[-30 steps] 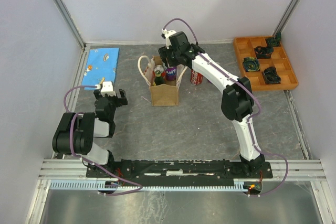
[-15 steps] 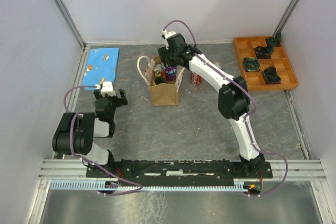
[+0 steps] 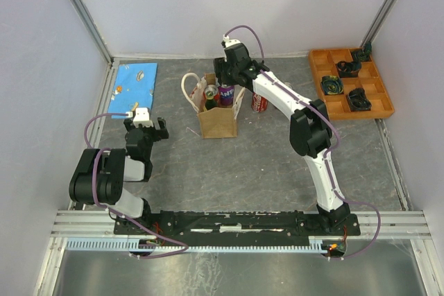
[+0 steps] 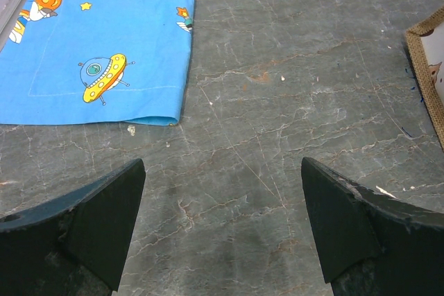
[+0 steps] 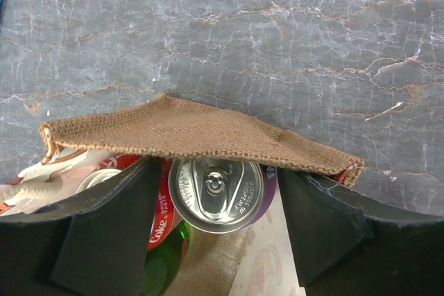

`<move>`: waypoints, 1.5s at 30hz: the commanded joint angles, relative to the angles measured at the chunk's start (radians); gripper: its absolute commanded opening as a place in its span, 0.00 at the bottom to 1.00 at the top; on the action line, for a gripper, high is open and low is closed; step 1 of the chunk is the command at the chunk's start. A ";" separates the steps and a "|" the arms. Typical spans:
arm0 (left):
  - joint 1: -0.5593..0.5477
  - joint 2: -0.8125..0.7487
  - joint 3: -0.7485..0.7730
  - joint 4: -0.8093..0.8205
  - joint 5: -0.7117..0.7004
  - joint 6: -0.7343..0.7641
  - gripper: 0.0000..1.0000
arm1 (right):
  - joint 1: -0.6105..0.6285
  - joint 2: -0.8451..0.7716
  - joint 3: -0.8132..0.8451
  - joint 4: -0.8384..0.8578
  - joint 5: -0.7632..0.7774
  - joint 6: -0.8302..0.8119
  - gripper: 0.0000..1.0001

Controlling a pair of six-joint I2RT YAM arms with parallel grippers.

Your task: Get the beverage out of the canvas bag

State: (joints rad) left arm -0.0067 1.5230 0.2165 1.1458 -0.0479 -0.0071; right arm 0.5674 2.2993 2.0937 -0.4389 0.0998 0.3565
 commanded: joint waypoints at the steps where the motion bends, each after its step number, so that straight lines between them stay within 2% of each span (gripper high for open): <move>1: 0.001 -0.002 0.021 0.028 -0.002 -0.008 0.99 | -0.025 -0.026 -0.008 0.029 0.065 0.024 0.76; 17: 0.000 -0.002 0.021 0.028 -0.001 -0.008 0.99 | -0.018 0.060 0.035 -0.090 0.062 -0.047 0.73; 42: 0.000 -0.002 0.021 0.029 -0.001 -0.008 0.99 | 0.016 0.172 0.009 -0.182 0.057 -0.117 0.76; 44: 0.000 -0.002 0.022 0.028 -0.002 -0.008 0.99 | 0.018 0.172 0.002 -0.186 0.057 -0.123 0.67; 45: -0.001 -0.002 0.021 0.028 -0.002 -0.008 0.99 | 0.017 0.171 0.002 -0.187 0.056 -0.128 0.59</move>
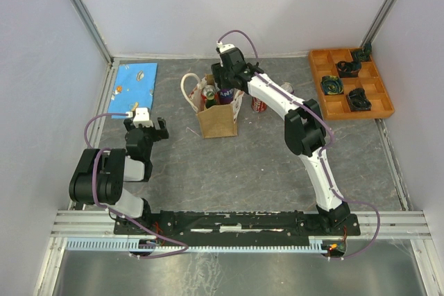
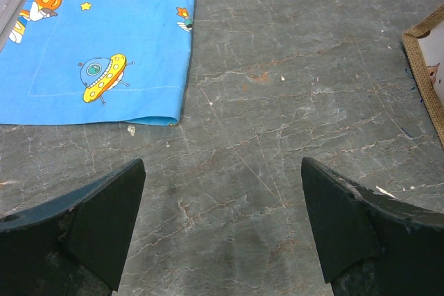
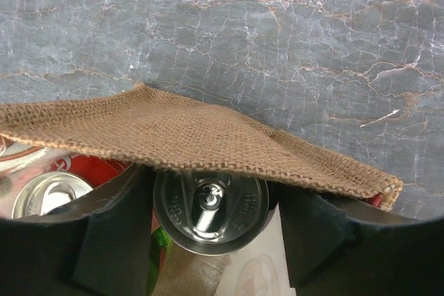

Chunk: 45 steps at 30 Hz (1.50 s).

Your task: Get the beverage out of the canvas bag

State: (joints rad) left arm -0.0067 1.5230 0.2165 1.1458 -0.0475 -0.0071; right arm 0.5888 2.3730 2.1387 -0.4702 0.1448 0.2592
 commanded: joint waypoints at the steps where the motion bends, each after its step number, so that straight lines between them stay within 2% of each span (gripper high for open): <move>1: 0.000 -0.002 0.021 0.029 -0.002 -0.008 0.99 | -0.004 0.096 -0.045 -0.156 0.010 -0.034 0.47; 2: 0.000 -0.002 0.022 0.029 -0.002 -0.008 0.99 | -0.004 0.092 -0.044 -0.156 0.010 -0.038 0.31; 4: -0.001 -0.003 0.021 0.028 -0.002 -0.008 0.99 | -0.004 0.080 -0.040 -0.155 0.010 -0.045 0.05; 5: 0.000 -0.001 0.021 0.028 -0.003 -0.008 0.99 | -0.004 0.075 -0.034 -0.155 0.009 -0.048 0.00; 20: 0.000 -0.003 0.022 0.029 -0.002 -0.008 0.99 | -0.005 -0.063 0.213 -0.153 -0.082 -0.087 0.00; 28: -0.001 -0.003 0.023 0.027 -0.003 -0.008 0.99 | -0.005 -0.120 0.294 -0.157 -0.124 -0.084 0.00; 45: 0.000 -0.002 0.021 0.027 -0.003 -0.008 0.99 | -0.006 -0.283 0.346 -0.159 -0.168 -0.108 0.00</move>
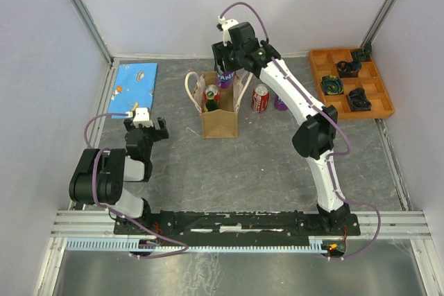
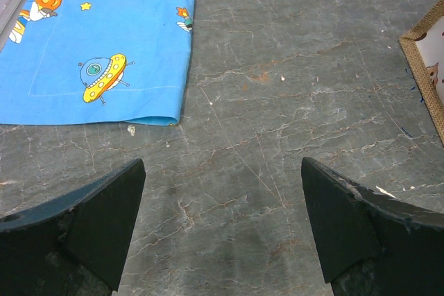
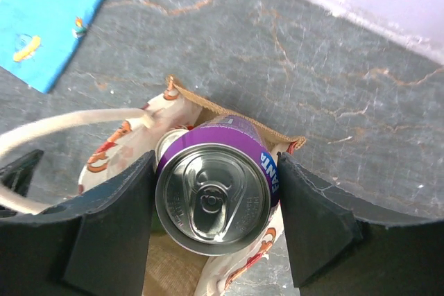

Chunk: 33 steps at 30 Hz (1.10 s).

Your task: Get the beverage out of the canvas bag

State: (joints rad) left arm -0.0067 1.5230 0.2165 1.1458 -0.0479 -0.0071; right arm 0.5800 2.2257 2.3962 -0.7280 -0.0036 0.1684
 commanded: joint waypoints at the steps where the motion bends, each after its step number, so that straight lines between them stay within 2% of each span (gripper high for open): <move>1: 0.000 -0.001 0.022 0.027 -0.002 -0.008 0.99 | 0.003 -0.149 0.089 0.102 -0.014 -0.022 0.00; 5: -0.001 -0.002 0.022 0.028 -0.003 -0.008 0.99 | 0.004 -0.229 0.039 0.152 0.059 -0.060 0.00; 9: 0.000 -0.003 0.021 0.028 -0.003 -0.008 0.99 | 0.003 -0.355 -0.111 0.243 0.186 -0.113 0.00; 15: 0.000 -0.002 0.022 0.029 -0.001 -0.008 0.99 | 0.004 -0.509 -0.314 0.281 0.414 -0.183 0.00; 21: 0.000 -0.002 0.021 0.029 -0.002 -0.008 0.99 | -0.001 -0.679 -0.575 0.312 0.526 -0.154 0.00; 24: 0.000 -0.002 0.022 0.028 -0.002 -0.008 0.99 | -0.003 -0.727 -0.671 0.274 0.534 -0.111 0.00; 28: 0.000 -0.002 0.022 0.028 -0.003 -0.008 0.99 | -0.005 -0.766 -0.807 0.235 0.467 -0.033 0.00; 33: -0.001 -0.002 0.021 0.029 -0.002 -0.008 0.99 | -0.006 -0.770 -0.961 0.278 0.361 0.070 0.00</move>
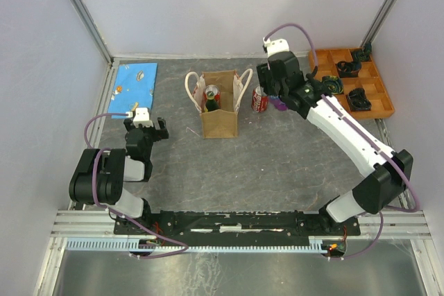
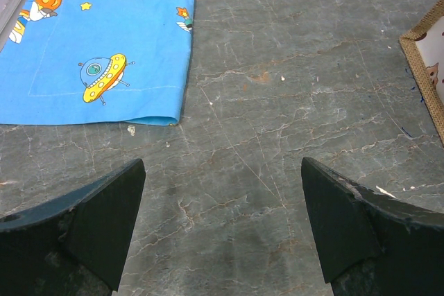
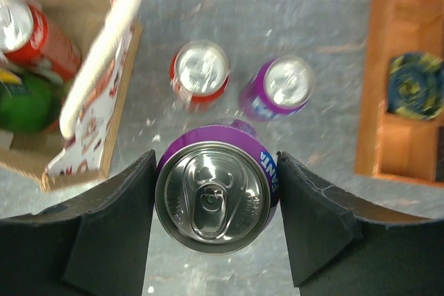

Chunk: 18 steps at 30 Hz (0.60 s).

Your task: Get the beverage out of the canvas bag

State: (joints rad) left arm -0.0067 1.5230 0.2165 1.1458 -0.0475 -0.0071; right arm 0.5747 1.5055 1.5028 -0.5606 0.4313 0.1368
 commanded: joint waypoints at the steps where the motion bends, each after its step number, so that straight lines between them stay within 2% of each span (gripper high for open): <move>1: 0.000 -0.003 0.022 0.028 -0.003 -0.008 0.99 | -0.001 -0.046 -0.096 0.129 -0.087 0.112 0.00; 18: 0.000 -0.002 0.022 0.027 -0.002 -0.008 0.99 | -0.065 0.133 -0.182 0.206 -0.238 0.225 0.00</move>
State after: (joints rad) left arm -0.0067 1.5230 0.2165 1.1458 -0.0479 -0.0071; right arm 0.5274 1.6333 1.3182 -0.4492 0.2176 0.3183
